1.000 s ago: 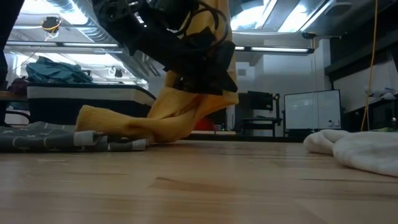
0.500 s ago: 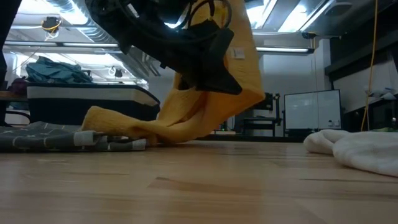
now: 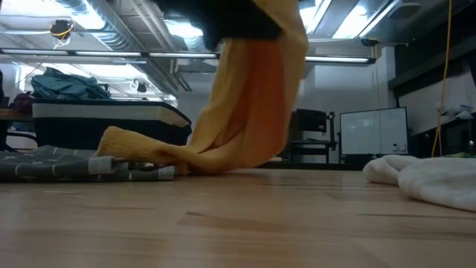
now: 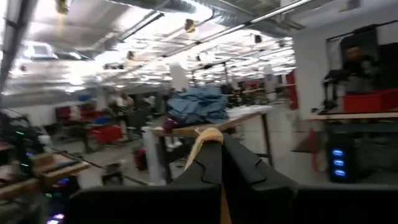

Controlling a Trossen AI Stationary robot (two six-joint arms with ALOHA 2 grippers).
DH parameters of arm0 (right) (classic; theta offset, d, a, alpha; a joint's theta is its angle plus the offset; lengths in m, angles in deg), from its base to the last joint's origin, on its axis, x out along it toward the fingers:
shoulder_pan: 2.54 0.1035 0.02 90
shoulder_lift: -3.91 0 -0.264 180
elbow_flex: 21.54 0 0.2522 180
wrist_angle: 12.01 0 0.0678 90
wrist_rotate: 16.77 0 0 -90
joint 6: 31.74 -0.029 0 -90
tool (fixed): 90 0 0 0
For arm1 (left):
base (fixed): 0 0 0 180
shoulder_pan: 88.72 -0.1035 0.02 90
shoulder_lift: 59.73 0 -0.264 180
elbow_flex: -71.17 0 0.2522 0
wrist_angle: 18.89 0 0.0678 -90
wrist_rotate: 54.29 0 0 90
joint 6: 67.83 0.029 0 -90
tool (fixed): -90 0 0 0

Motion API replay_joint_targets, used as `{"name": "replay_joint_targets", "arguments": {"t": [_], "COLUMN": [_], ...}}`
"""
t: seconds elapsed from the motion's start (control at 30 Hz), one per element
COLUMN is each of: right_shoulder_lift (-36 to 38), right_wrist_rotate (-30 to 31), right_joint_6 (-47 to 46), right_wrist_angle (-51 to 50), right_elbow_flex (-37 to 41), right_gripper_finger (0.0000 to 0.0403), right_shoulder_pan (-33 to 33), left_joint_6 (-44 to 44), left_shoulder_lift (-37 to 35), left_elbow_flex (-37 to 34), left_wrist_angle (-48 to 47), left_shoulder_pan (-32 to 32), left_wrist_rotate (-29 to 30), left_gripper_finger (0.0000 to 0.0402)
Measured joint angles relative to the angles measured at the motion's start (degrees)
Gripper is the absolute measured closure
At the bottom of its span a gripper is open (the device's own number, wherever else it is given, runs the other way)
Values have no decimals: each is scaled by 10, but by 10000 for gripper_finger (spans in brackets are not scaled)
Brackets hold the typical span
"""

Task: Fold towel
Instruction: Fold the yellow towel

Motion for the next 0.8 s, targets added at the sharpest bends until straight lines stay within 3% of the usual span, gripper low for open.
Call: {"name": "replay_joint_targets", "arguments": {"t": [0.17,0.3,0.5,0.63,0.8], "right_shoulder_lift": [12,30,61,82,103], "right_wrist_rotate": [58,68,55,47,56], "right_joint_6": [63,94,99,122,171], "right_wrist_angle": [1,3,6,15,17], "right_elbow_flex": [0,0,0,0,0], "right_gripper_finger": [401,401,401,401,401], "right_shoulder_pan": [0,0,0,0,0], "left_joint_6": [3,-4,-12,33,111], "left_shoulder_lift": [-120,-241,-406,-471,-499], "left_elbow_flex": [0,1,39,79,130], "left_wrist_angle": [-114,-195,-209,-207,-202], "left_shoulder_pan": [37,58,56,37,13], "left_wrist_rotate": [-1,-1,-1,12,26], "left_gripper_finger": [400,401,401,401,401]}}
